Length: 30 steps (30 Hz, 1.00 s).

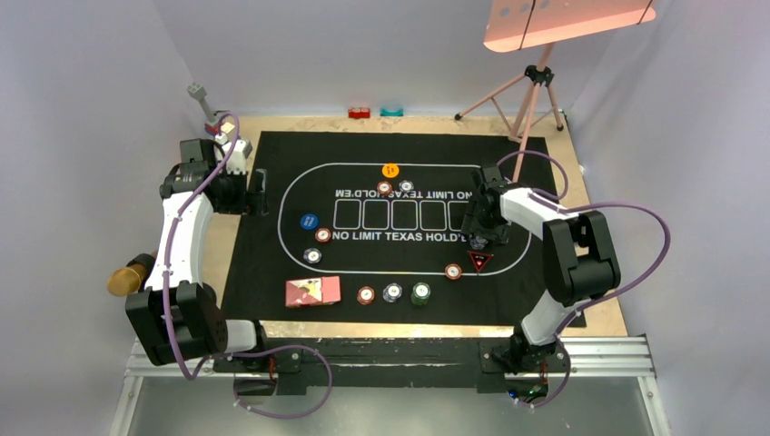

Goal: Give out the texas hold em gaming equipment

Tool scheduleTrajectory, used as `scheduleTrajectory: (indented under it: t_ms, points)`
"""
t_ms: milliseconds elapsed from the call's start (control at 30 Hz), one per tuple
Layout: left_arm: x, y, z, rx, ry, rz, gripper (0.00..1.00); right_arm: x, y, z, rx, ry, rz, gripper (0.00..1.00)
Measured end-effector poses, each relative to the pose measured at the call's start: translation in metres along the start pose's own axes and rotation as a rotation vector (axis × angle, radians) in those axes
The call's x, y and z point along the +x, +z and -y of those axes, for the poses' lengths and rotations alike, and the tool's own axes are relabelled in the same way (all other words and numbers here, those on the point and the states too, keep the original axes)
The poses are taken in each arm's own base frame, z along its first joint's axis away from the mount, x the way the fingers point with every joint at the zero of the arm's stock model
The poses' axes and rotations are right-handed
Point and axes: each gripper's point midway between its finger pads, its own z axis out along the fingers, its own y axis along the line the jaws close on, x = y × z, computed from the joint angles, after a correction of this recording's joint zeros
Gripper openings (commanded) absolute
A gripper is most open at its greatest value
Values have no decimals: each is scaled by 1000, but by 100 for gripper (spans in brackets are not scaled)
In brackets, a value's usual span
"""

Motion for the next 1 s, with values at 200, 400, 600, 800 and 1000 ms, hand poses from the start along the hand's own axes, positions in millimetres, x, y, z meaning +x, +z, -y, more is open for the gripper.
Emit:
scheduleTrajectory:
  t_ms: [200,400,600,800,1000]
  points:
    - [0,0,0,0,0,0,100,0,-3,6,18,7,0,77]
    - [0,0,0,0,0,0,100,-17,-35,4,-10,11,99,77]
    - [0,0,0,0,0,0,100,-20,-97,-52,-149,-132,239,84]
    - [0,0,0,0,0,0,100,39,-146,-114,-352,-372,245,92]
    - [0,0,0,0,0,0,100,104,-147,-129,-401,-561,154,94]
